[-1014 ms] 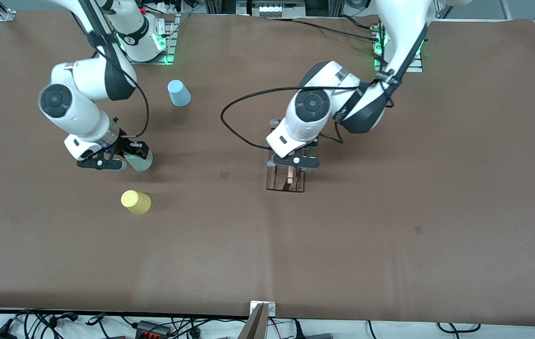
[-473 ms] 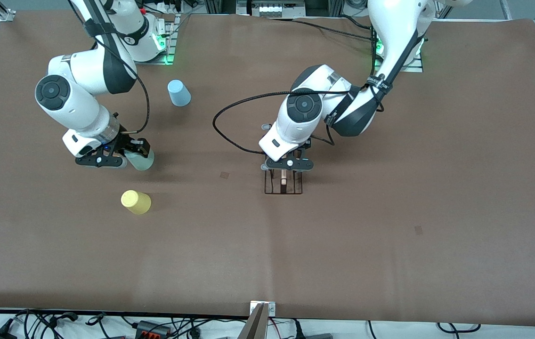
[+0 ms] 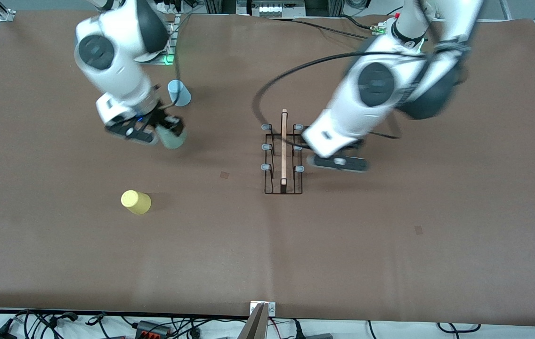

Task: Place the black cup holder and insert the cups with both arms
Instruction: 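Carry the teal cup toward the rack while the left gripper releases it, then lower the teal cup onto a rack peg with the right gripper, then move the right gripper to the yellow cup and grasp it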

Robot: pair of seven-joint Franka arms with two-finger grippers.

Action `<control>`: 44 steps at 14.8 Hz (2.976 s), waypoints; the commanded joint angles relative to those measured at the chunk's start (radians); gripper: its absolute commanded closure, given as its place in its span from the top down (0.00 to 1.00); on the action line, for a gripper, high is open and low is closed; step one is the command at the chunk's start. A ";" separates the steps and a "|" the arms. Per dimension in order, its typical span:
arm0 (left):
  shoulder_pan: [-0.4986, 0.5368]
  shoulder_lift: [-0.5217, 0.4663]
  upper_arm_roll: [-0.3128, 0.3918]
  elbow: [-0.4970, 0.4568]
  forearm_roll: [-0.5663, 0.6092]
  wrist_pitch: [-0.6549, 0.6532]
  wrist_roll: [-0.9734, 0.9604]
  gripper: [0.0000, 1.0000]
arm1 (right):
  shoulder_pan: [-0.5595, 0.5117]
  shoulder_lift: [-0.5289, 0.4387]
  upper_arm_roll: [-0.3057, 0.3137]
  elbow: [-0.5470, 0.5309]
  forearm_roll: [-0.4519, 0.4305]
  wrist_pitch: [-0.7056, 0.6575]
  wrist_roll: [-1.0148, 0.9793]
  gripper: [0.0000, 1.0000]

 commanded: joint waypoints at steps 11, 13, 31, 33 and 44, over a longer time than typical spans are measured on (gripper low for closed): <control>0.308 -0.211 0.032 -0.067 0.062 -0.125 0.304 1.00 | 0.276 0.304 0.055 0.227 -0.036 0.196 0.566 0.19; 0.295 -0.320 0.056 -0.232 0.048 -0.021 0.305 1.00 | 0.281 0.318 0.055 0.227 -0.034 0.203 0.568 0.20; 0.266 -0.367 0.113 -0.287 0.062 -0.022 0.310 1.00 | -0.033 0.168 0.054 0.181 -0.028 0.000 0.034 1.00; 0.269 -0.357 0.113 -0.241 0.061 -0.023 0.310 1.00 | -0.168 0.171 0.051 0.127 -0.039 0.012 -0.226 1.00; 0.280 -0.356 0.115 -0.210 0.059 -0.074 0.308 1.00 | -0.294 0.405 -0.081 0.121 -0.185 0.348 -0.706 1.00</control>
